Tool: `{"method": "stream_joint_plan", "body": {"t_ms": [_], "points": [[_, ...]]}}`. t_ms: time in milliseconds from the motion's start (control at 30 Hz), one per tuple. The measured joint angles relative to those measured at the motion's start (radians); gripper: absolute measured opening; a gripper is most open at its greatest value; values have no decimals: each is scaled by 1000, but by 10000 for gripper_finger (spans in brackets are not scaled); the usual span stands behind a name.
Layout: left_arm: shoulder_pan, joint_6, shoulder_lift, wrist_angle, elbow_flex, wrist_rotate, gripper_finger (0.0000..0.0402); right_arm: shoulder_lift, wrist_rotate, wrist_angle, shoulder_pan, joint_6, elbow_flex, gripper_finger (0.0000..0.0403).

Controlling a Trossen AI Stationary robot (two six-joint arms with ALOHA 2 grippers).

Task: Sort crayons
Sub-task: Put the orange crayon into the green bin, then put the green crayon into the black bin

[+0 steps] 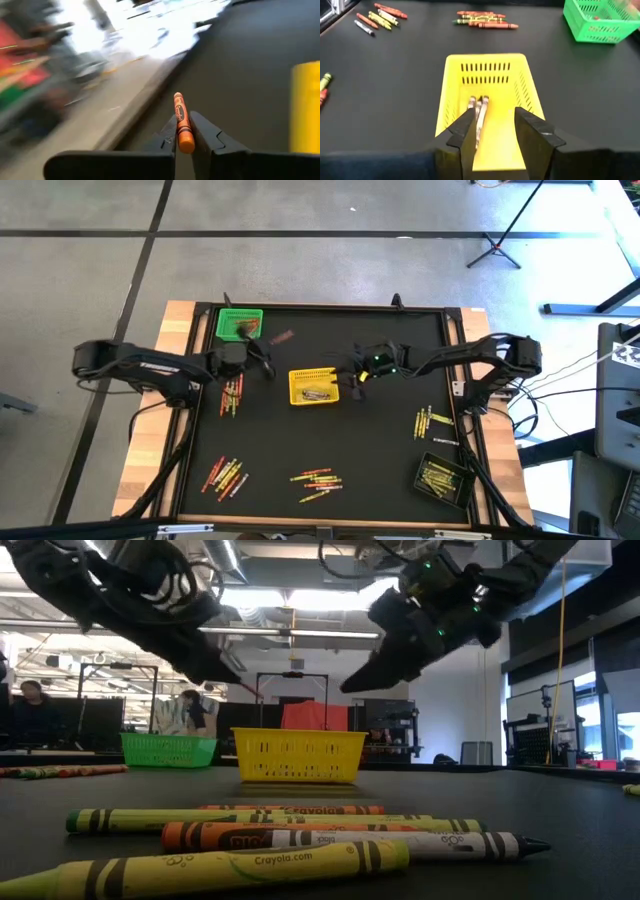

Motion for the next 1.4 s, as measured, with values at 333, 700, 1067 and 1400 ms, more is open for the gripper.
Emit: {"method": "stream_joint_plan", "body": {"t_ms": [333, 700, 1067, 1400], "points": [[206, -177, -47, -185, 0, -192, 15, -3, 2, 143, -1, 42, -107, 129], [336, -313, -43, -301, 0, -62, 21, 1, 2, 134, -1, 41, -113, 129], [368, -336, -43, -314, 0, 69, 107, 1, 2, 135, -1, 68, -113, 129], [206, -263, -33, -117, -1, 531, 114, -30, 21, 73, -1, 110, -87, 129]]}}
